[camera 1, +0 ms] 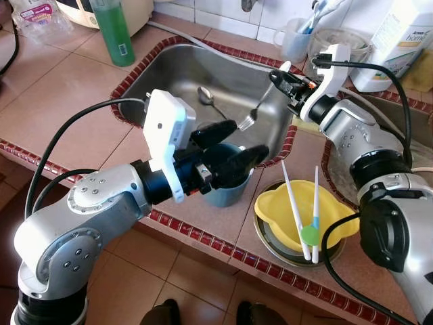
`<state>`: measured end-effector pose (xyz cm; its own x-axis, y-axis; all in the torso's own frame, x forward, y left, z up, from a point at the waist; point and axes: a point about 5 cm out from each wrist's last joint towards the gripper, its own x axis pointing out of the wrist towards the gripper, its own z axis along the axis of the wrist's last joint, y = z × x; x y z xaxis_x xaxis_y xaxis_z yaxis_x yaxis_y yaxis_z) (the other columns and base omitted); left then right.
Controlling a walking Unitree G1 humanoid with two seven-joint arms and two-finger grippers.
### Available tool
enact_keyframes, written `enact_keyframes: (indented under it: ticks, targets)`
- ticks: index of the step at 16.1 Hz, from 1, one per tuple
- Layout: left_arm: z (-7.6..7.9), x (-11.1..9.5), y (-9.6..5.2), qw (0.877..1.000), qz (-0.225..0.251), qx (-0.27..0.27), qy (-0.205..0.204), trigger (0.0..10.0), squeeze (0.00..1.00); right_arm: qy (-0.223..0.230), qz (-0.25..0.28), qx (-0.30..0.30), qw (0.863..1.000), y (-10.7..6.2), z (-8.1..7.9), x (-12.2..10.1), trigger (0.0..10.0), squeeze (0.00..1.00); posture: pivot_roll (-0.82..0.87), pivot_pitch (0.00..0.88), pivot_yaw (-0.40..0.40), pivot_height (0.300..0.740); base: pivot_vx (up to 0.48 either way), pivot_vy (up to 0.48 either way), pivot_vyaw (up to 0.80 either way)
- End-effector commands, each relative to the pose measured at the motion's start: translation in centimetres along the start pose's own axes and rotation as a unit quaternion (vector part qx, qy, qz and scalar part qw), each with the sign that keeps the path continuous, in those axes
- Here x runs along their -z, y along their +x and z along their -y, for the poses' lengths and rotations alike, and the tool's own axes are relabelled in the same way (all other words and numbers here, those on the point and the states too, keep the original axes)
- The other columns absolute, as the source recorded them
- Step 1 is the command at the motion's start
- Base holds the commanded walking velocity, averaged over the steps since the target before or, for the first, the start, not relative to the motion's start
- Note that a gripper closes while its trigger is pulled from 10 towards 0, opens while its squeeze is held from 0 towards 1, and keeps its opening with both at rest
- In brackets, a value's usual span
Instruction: Kitchen organization
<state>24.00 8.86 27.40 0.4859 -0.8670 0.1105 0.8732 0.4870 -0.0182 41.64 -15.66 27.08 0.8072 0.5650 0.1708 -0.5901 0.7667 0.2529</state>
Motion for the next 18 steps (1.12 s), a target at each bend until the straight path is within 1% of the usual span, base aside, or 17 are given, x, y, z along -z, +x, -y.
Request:
enact_keyframes:
  ticks: [1,3,8,10,12,13,14,16,17,18]
  targets:
    - [0.7,-0.2,-0.1,1.000,-0.006,0.013,0.009,10.0,0.00,0.013,0.004,-0.019,1.000,0.2,-0.3,-0.4,10.0,1.00,-0.09,0.265,-0.034,0.740,0.000,0.000,0.00]
    - [0.8,-0.1,-0.1,1.000,-0.006,0.012,0.006,10.0,0.00,0.020,0.001,-0.023,1.000,0.1,-0.3,-0.3,10.0,1.00,-0.09,0.261,-0.036,0.740,0.000,0.000,0.00]
    - [0.7,0.1,-0.3,1.000,-0.013,0.006,0.008,10.0,0.00,0.011,-0.011,-0.030,0.999,0.2,-0.4,0.1,10.0,1.00,-0.09,0.244,-0.043,0.740,0.000,0.000,0.00]
    - [0.7,0.1,-0.3,1.000,-0.013,0.004,0.007,10.0,0.00,0.005,-0.016,-0.032,0.999,0.2,-0.4,0.3,10.0,1.00,-0.09,0.237,-0.044,0.740,0.000,0.000,0.00]
    - [0.5,0.0,-0.3,1.000,-0.010,-0.005,0.013,10.0,0.00,-0.013,-0.006,-0.036,0.999,0.3,-0.6,-0.3,10.0,1.00,-0.08,0.232,-0.046,0.740,0.000,0.000,0.00]
    - [0.1,0.0,-0.4,1.000,-0.010,-0.021,0.021,10.0,0.00,-0.033,0.005,-0.034,0.999,0.5,-0.8,-0.8,10.0,1.00,-0.08,0.228,-0.046,0.740,0.000,0.000,0.00]
    - [-0.1,0.1,-0.4,0.999,-0.012,-0.031,0.026,10.0,0.00,-0.040,0.014,-0.034,0.999,0.6,-0.9,-1.1,10.0,1.00,-0.08,0.225,-0.047,0.740,0.000,0.000,0.00]
    - [-0.5,0.0,-0.5,0.998,-0.008,-0.043,0.033,10.0,0.00,-0.068,0.047,-0.038,0.996,0.5,-1.0,-2.4,10.0,1.00,-0.07,0.216,-0.049,0.740,0.000,0.000,0.00]
    - [-1.0,-0.1,-0.5,0.998,-0.006,-0.059,0.037,10.0,0.00,-0.071,0.071,-0.034,0.994,0.2,-0.9,-3.4,10.0,1.00,-0.07,0.198,-0.048,0.740,0.000,0.000,0.00]
    - [-2.0,-0.1,-0.6,0.994,-0.005,-0.095,0.058,10.0,0.00,-0.090,0.104,-0.031,0.990,-0.3,-0.7,-4.8,10.0,1.00,-0.07,0.182,-0.043,0.740,0.000,0.000,0.00]
